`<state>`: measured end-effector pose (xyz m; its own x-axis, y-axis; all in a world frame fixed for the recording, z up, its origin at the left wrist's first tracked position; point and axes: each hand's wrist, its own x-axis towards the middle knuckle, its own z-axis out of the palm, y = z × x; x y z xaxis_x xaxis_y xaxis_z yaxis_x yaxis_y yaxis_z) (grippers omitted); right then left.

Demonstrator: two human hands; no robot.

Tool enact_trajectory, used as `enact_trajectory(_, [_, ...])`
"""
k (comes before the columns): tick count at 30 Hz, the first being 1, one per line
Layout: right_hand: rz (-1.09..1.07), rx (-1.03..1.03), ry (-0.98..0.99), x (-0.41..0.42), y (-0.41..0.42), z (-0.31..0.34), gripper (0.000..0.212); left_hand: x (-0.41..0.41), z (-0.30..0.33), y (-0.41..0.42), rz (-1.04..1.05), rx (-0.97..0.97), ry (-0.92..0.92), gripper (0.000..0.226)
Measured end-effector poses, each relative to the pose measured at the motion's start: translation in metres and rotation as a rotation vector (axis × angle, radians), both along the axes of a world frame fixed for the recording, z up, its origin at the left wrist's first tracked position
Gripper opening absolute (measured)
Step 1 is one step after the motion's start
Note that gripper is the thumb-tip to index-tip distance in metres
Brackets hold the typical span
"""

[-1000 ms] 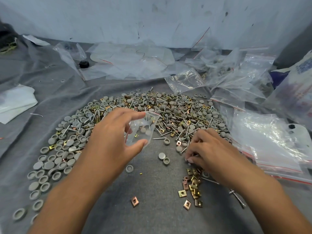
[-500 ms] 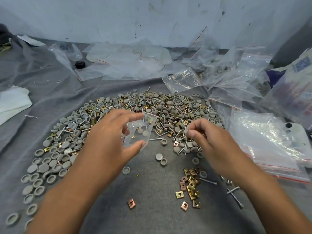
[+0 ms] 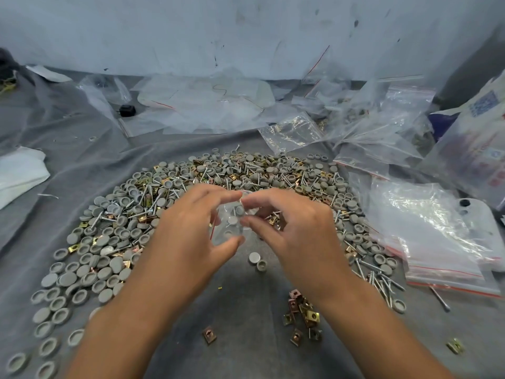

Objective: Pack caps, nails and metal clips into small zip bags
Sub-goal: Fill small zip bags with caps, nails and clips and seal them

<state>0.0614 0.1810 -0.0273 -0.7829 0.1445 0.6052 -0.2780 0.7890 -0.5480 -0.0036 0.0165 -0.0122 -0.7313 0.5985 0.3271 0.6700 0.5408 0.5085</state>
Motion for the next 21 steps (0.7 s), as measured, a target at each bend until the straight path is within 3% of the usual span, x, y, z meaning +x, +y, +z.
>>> enact_trajectory(6, [-0.081, -0.143, 0.059, 0.001, 0.016, 0.009, 0.013, -0.002, -0.001, -0.004, 0.007, 0.018, -0.011, 0.062])
enact_trajectory(9, [-0.173, -0.073, -0.295, 0.006, 0.043, 0.005, 0.019, -0.003, 0.0, -0.007, 0.01, 0.034, 0.0, 0.062])
enact_trajectory(12, [-0.163, 0.133, -0.689, 0.01, 0.062, 0.0, 0.027, -0.003, 0.0, -0.008, 0.008, 0.043, -0.003, 0.062])
enact_trajectory(17, [-0.092, 0.231, -0.85, 0.008, 0.065, -0.006, 0.029, -0.004, -0.001, -0.008, 0.006, 0.038, 0.01, 0.063])
enact_trajectory(21, [-0.07, 0.281, -0.832, 0.004, 0.068, -0.013, 0.023, -0.004, -0.001, -0.009, 0.014, 0.039, 0.018, 0.063])
